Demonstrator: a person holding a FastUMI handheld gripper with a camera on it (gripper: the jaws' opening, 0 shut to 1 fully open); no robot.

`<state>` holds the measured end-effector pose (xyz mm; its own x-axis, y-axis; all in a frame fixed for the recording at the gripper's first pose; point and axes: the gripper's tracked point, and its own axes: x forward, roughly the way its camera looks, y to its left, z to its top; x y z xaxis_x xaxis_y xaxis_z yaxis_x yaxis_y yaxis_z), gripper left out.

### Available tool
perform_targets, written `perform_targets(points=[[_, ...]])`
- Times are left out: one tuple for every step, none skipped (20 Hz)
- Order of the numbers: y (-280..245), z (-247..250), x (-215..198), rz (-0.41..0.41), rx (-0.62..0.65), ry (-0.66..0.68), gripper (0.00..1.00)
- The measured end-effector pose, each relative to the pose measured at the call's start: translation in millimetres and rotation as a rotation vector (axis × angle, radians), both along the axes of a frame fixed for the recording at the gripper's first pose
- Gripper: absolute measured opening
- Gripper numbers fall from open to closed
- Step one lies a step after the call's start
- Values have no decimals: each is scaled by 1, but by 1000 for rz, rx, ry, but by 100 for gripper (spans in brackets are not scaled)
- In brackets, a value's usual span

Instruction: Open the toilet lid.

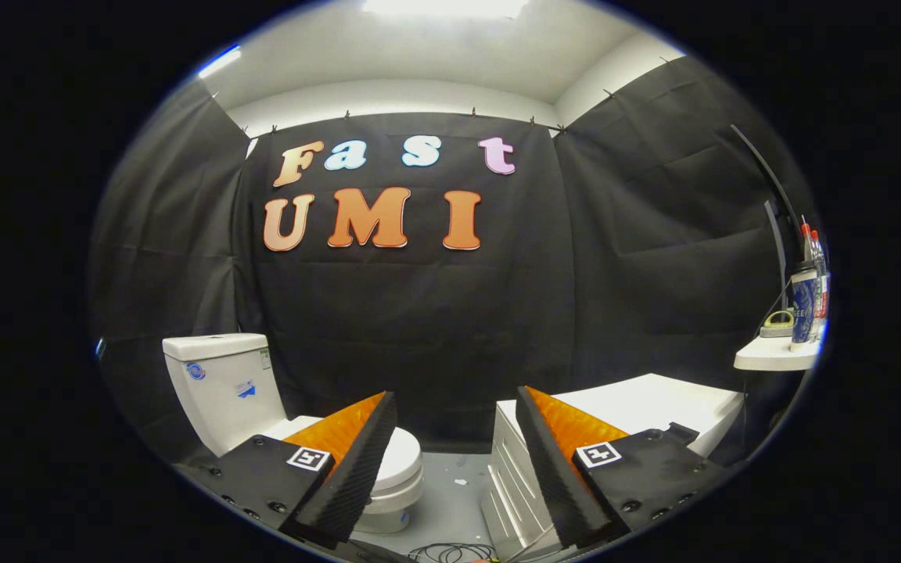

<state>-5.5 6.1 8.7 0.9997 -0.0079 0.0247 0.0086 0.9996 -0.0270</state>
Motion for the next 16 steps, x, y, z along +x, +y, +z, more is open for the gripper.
perform_targets(points=[[4, 2, 3, 1, -3, -4, 98], [5, 3, 6, 1, -1, -6, 98], [9, 6, 8, 5, 0, -11, 98], [11, 10, 12, 4, 3, -18, 98], [15, 13, 19, 7, 7, -23, 98], [21, 17, 27, 10, 13, -26, 98], [27, 19, 35, 17, 25, -29, 98], [34, 20, 44, 25, 41, -28, 98], [43, 20, 54, 36, 57, -26, 98], [52, 19, 63, 49, 72, -25, 98], [63, 19, 72, 66, 85, -24, 99], [74, 16, 78, 87, 101, -21, 99], [86, 11, 85, 110, 124, -17, 99], [97, 3, 91, 135, 148, -5, 99], [108, -9, 96, 158, 196, 14, 99], [117, -21, 102, 182, 252, 35, 99]])
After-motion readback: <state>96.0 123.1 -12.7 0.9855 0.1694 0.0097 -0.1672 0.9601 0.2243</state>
